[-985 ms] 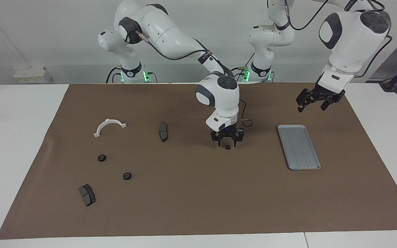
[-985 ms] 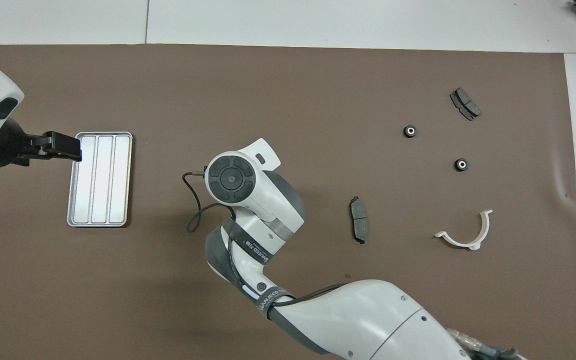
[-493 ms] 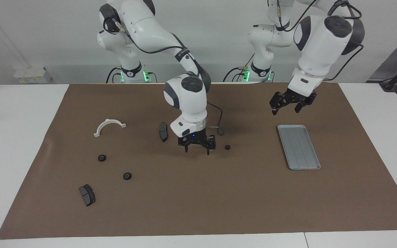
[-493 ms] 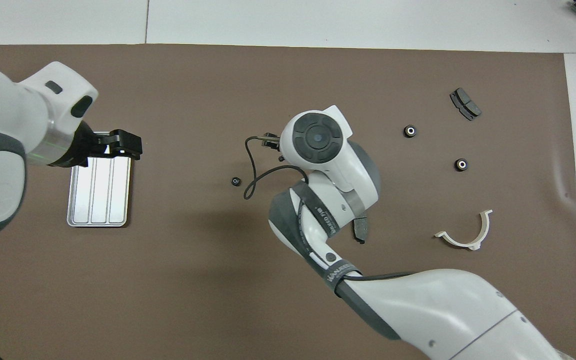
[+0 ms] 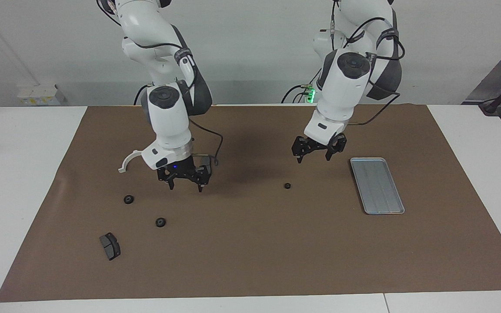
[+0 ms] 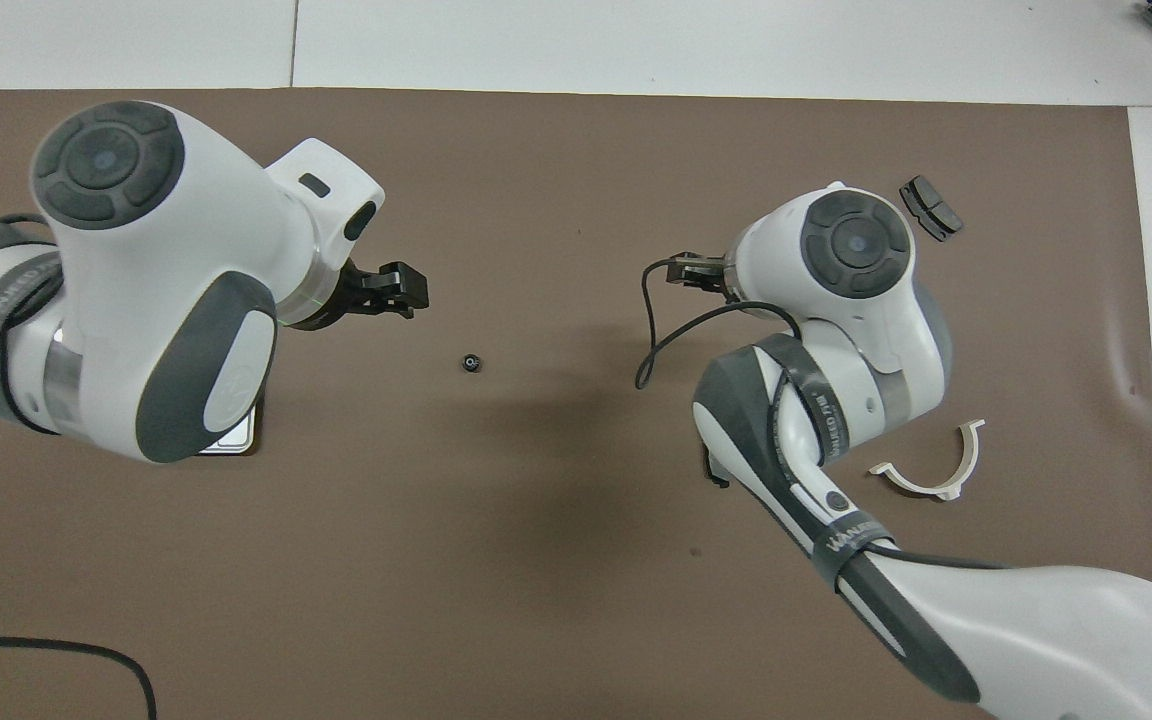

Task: Pick bearing gear from pile to tray
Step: 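Grasp the gear with the left gripper while the right gripper withdraws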

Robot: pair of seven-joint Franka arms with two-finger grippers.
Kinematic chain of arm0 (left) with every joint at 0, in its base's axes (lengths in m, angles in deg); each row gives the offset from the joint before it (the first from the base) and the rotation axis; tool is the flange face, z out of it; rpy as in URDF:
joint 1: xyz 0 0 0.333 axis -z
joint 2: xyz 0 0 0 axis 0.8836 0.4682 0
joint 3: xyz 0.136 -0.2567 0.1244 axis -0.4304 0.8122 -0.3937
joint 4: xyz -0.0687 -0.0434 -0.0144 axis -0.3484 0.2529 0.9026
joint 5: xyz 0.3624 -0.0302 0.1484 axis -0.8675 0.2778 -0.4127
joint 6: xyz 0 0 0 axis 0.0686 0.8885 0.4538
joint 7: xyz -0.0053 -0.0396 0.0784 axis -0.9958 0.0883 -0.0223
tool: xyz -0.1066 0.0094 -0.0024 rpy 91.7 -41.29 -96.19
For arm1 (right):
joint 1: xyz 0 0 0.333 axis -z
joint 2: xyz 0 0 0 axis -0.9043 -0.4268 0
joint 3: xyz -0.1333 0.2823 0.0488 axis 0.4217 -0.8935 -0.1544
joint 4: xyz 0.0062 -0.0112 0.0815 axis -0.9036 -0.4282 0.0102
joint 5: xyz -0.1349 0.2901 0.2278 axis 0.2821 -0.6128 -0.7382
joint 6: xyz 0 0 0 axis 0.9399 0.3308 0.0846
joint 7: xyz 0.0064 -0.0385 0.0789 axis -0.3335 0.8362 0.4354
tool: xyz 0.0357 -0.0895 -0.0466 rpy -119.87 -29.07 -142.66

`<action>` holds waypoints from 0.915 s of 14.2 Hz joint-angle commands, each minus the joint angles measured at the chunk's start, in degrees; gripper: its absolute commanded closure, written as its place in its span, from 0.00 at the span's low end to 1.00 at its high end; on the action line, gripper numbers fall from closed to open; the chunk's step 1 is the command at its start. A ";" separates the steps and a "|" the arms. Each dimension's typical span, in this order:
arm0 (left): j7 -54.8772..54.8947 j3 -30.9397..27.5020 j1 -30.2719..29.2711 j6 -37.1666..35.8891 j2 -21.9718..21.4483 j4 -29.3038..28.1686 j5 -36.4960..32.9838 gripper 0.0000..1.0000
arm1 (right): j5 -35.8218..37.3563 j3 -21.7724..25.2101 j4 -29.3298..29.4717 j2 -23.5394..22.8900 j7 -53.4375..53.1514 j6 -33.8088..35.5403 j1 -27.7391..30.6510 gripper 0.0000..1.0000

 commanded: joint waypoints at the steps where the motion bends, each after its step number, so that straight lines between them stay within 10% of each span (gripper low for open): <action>1: -2.84 -0.88 2.89 5.73 2.78 -2.94 -0.54 0.00 | -1.21 -1.03 -3.40 1.82 8.63 -0.61 5.50 0.00; 8: -3.02 -0.88 5.61 19.19 6.12 -13.06 -2.04 0.01 | -5.61 -0.95 -6.20 -1.77 27.73 -7.27 16.06 0.00; 13: -2.49 -0.70 5.62 22.26 6.30 -14.47 -2.13 0.25 | -5.61 -0.95 -9.82 -3.88 28.70 -12.56 18.18 0.00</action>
